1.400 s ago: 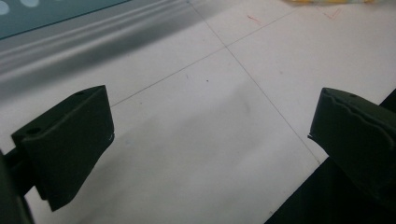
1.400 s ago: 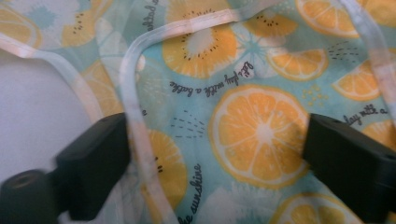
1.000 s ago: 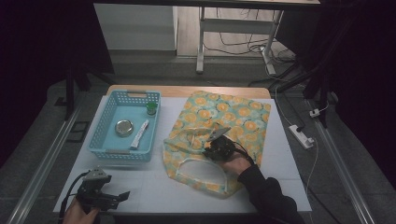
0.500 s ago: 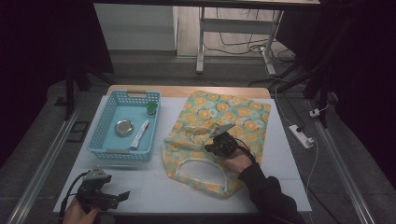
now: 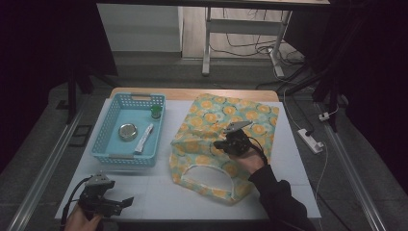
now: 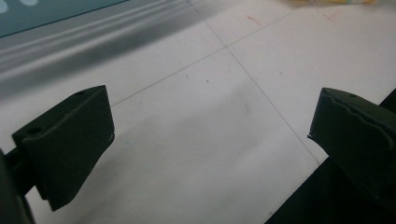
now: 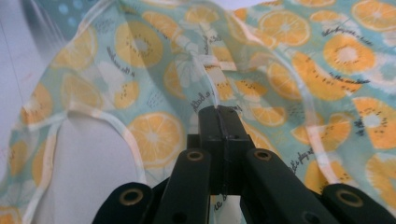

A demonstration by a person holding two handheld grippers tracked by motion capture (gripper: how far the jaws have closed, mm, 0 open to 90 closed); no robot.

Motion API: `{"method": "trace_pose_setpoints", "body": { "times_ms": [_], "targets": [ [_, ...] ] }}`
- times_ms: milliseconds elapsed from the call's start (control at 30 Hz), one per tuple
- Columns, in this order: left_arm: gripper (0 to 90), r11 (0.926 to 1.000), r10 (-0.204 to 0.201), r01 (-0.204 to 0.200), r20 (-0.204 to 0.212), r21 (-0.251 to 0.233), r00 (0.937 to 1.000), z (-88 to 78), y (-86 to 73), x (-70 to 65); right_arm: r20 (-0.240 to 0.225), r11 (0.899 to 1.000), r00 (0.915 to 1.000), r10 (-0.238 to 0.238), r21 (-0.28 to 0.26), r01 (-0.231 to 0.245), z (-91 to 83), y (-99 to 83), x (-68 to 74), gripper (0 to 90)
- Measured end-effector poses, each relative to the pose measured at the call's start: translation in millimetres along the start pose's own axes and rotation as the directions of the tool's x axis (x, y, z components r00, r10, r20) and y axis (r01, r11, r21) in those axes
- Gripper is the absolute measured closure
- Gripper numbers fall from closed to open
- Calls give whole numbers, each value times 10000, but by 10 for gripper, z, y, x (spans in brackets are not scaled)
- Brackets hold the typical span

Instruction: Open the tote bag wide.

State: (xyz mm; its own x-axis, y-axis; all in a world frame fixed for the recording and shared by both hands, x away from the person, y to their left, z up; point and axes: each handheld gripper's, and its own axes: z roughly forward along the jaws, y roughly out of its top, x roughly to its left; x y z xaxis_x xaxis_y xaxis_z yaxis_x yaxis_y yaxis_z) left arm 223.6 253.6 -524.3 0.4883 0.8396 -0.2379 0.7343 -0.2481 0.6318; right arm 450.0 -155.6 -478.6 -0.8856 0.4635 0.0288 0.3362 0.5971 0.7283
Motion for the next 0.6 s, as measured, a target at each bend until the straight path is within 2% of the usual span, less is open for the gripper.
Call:
{"method": "trace_pose_setpoints", "body": {
  "times_ms": [200,600],
  "targets": [
    [0,10000,-8,8,4,6,10000,1,1,1,152,9995,9997,169,-258,-165,-111,67,-46,900],
    [0,10000,-54,54,35,19,10000,4,3,5,84,9957,9991,423,-826,-415,-281,191,-103,900]
  ]
}}
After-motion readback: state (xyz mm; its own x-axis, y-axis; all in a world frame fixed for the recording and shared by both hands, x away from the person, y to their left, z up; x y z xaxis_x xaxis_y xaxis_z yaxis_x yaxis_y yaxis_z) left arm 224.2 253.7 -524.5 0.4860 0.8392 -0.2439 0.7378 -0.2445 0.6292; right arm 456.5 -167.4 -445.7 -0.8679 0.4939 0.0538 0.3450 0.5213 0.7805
